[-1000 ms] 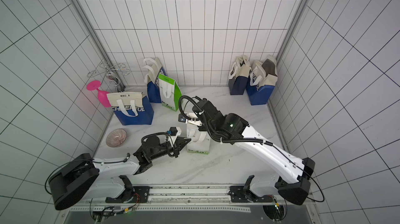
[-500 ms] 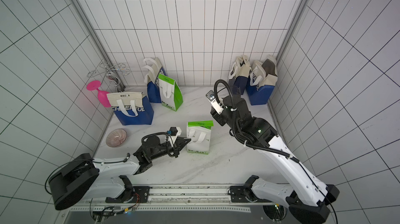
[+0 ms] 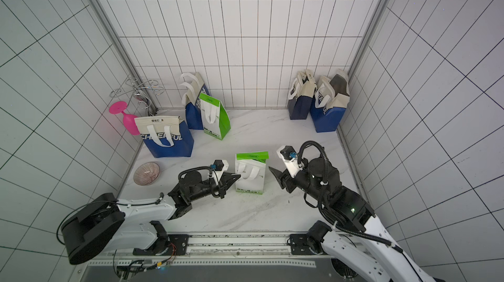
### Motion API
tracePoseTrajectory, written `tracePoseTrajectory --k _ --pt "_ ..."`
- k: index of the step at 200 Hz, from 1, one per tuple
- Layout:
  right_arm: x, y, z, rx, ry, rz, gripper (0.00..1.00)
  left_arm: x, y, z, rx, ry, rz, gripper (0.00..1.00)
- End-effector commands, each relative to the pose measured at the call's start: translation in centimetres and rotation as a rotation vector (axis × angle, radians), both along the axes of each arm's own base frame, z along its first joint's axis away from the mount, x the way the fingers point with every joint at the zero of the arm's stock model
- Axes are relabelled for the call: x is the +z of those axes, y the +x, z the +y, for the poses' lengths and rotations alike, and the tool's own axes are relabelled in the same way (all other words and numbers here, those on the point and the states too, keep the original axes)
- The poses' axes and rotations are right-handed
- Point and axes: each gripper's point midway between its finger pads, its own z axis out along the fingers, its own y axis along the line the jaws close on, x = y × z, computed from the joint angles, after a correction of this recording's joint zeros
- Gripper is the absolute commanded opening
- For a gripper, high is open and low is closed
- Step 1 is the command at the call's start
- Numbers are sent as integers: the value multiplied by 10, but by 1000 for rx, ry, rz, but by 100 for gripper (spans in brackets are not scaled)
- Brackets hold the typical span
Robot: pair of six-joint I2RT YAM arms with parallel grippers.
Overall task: Open the takeout bag
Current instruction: Move the takeout bag to the center of the board.
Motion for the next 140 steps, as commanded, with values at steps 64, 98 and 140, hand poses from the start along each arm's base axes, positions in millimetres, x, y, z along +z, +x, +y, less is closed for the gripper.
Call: tracePoseTrajectory --k 64,98,140 --pt "-53 28 46 19 85 232 66 0 -2 -1 -5 9 -1 0" --pt "-55 33 52 28 98 253 53 1 -2 0 -5 7 -2 0" --pt "-47 37 60 41 129 263 17 2 -2 1 0 6 -3 4"
